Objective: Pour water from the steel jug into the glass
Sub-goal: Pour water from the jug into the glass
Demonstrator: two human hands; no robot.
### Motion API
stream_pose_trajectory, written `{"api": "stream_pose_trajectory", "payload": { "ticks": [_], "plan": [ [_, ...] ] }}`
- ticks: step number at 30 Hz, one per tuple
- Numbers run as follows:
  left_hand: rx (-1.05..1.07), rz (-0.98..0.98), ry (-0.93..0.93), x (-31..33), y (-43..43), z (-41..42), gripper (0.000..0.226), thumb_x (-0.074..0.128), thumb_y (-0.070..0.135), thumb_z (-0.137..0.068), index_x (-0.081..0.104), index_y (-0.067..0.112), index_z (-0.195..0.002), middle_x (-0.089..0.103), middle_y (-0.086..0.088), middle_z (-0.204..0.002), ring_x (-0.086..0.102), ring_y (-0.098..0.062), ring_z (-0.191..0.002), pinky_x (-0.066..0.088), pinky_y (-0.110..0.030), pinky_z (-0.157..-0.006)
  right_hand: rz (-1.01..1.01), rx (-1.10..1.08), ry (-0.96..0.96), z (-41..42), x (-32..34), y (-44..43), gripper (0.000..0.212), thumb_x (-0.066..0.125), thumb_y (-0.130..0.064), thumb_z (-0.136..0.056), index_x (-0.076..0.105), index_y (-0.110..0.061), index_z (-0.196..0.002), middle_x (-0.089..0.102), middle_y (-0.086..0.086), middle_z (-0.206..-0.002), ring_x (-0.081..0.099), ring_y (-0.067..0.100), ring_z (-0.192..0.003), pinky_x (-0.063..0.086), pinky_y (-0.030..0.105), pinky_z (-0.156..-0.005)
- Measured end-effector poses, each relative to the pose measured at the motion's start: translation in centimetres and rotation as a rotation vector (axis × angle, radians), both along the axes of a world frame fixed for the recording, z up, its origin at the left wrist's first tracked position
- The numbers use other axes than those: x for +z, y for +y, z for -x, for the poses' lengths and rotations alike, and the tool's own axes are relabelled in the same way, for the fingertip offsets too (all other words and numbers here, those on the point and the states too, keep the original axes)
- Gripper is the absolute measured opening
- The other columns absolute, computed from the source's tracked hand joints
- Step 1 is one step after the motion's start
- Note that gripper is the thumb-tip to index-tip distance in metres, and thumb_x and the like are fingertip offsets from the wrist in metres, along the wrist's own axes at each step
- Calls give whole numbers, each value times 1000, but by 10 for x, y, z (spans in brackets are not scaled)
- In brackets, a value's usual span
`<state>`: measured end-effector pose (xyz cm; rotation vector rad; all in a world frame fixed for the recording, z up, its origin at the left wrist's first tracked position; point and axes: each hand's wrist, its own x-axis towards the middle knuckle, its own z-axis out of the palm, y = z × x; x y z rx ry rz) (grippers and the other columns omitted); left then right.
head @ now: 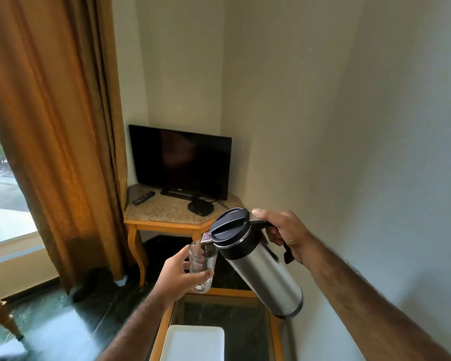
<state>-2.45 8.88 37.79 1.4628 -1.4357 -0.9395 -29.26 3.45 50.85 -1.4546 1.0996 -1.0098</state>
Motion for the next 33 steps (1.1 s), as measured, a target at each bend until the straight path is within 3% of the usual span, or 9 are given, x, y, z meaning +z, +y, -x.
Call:
{"api": "stream_pose_trajectory", "payload": {
  "ticks": [7,11,14,18,22,28,33],
  "plan": [
    [10,37,18,22,12,-7,61,95,25,-76,63,55,-118,78,14,-116,74,-13,-111,61,-20,-79,12,118,165,-12,50,-6,49,79,-52,-76,44,-25,-54,31,-5,-50,23,13,-46,24,24,-43],
    [1,49,28,30,19,-11,61,95,31,-72,64,55,-119,76,30,-116,76,-12,-110,61,-20,-79,15,214,267,-23,75,-7,48,77,-48,-86,58,-14,-57,31,-7,-50,24,12,-46,24,25,-43],
    [2,48,46,34,25,-15,62,94,41,-65,66,55,-118,77,28,-116,78,-9,-108,61,-21,-79,13,265,350,-31,91,-7,60,72,-45,-95,61,-27,-39,34,-11,-48,28,9,-41,26,23,-42],
    [-11,75,61,36,29,-18,58,94,41,-64,68,60,-113,79,25,-115,76,-1,-108,62,-18,-74,13,306,448,-39,110,-8,56,73,-49,-93,50,-29,-45,40,-10,-48,31,8,-41,28,22,-43],
    [0,74,52,31,25,-20,65,95,28,-72,68,41,-129,81,12,-116,79,-15,-109,64,-27,-84,-2,324,537,-47,122,-11,55,74,-50,-91,49,-29,-46,41,-10,-47,31,8,-40,27,22,-41],
    [-6,69,39,30,22,-19,67,95,18,-77,64,32,-136,79,-2,-121,75,-20,-113,62,-45,-99,5,337,688,-63,134,-17,55,75,-56,-84,51,-28,-44,43,-9,-48,34,9,-40,29,22,-41],
    [-3,60,40,27,23,-18,66,95,21,-76,64,35,-133,81,1,-116,76,-17,-110,60,-25,-83,15,354,762,-71,139,-21,54,73,-53,-92,52,-25,-50,45,-8,-48,37,9,-40,32,21,-41]
  ]
}}
